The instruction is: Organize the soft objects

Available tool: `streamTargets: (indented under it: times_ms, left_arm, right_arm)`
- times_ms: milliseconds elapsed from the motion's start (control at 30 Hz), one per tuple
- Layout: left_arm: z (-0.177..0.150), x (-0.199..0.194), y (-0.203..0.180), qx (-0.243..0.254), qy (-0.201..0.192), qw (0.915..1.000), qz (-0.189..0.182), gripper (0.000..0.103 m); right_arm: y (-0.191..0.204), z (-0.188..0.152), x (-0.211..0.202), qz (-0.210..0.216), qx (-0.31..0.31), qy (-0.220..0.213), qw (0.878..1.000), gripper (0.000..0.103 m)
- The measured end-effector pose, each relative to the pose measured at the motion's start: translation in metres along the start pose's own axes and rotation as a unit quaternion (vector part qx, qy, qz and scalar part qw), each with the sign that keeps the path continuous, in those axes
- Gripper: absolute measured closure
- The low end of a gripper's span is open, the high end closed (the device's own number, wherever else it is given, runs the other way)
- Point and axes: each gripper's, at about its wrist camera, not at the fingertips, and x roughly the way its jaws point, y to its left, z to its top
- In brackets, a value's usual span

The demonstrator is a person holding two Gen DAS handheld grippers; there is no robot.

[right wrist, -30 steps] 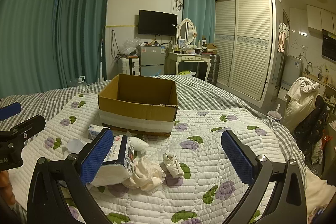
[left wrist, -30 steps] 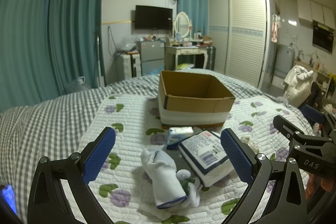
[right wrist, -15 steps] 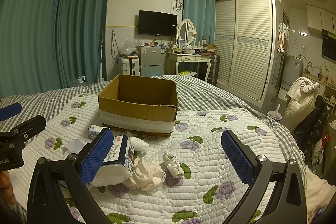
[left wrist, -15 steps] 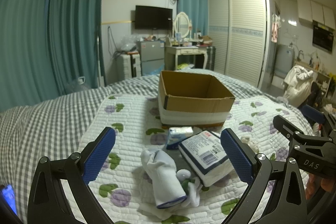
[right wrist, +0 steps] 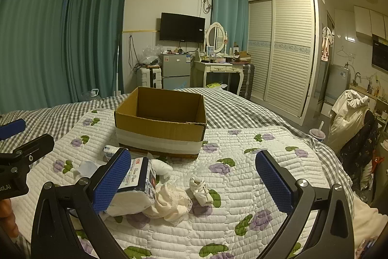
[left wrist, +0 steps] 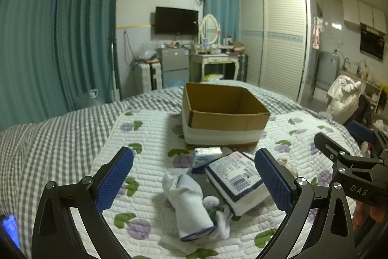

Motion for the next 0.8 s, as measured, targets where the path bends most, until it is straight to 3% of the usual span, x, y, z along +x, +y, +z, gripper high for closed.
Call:
streamTargets:
  times_ms: [433,600,800]
  left_arm:
    - [0.010,-0.041,0.004,-0.007,-0.012,0.9999,-0.008,0.001]
    - [-0.015,-0.034,0.012,0.007,0.026,0.9996,0.008,0.001]
    - [-0.046,0.008,0.034,-0.003,0.079,0.9965,0.027,0.002]
  right_arm:
    - [0.015,0.016,-0.039,0.014,-0.022,-0.012,1.000,0.000]
    - [0.036,0.002,-0.038,0.032,-0.045,0.015,0.998,0.000]
    - [0.071,-0.028,0.002,0.050,-0.085,0.059,0.993,0.000]
